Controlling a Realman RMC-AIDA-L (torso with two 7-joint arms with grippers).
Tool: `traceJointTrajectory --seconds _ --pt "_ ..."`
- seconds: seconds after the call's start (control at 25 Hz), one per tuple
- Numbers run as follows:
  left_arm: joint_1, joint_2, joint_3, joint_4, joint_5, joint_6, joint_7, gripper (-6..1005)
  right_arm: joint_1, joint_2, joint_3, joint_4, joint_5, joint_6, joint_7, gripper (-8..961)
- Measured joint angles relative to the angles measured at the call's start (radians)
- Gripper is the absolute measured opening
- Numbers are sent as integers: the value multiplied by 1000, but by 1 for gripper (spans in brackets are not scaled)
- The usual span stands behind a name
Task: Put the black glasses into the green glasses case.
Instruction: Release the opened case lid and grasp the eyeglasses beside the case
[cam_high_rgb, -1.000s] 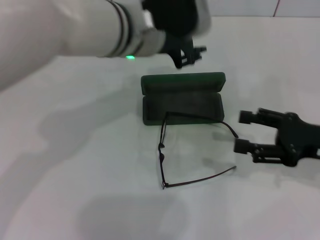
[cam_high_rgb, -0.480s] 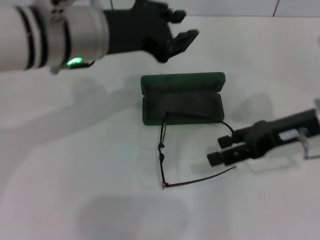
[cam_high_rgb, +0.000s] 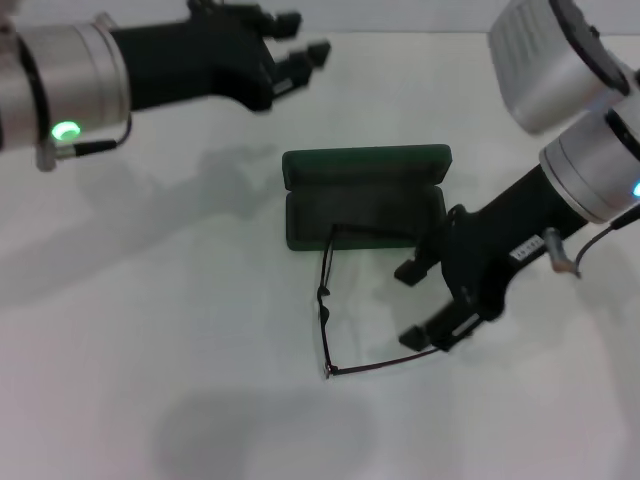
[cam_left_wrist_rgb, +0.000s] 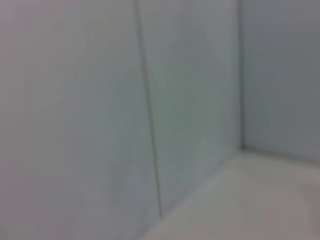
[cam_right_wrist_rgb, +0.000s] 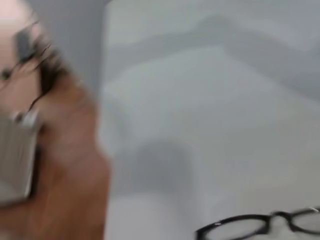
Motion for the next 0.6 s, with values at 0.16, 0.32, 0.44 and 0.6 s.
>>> traceJointTrajectory --seconds 0.16,0.32,0.44,0.6 --pt "-1 -1 -103 -51 -162 -6 1 380 -17 3 -1 -94 -6 -42 -215 738" --pt "-18 3 -219 -168 -318 31 33 381 -25 4 -17 -217 -52 -24 -333 723" --pt "-24 5 -277 -276 -371 123 112 382 -25 4 -36 -283 -111 -21 -404 720" --pt "-20 10 -387 -471 -398 359 273 378 -17 1 -72 -301 -135 -10 -494 702"
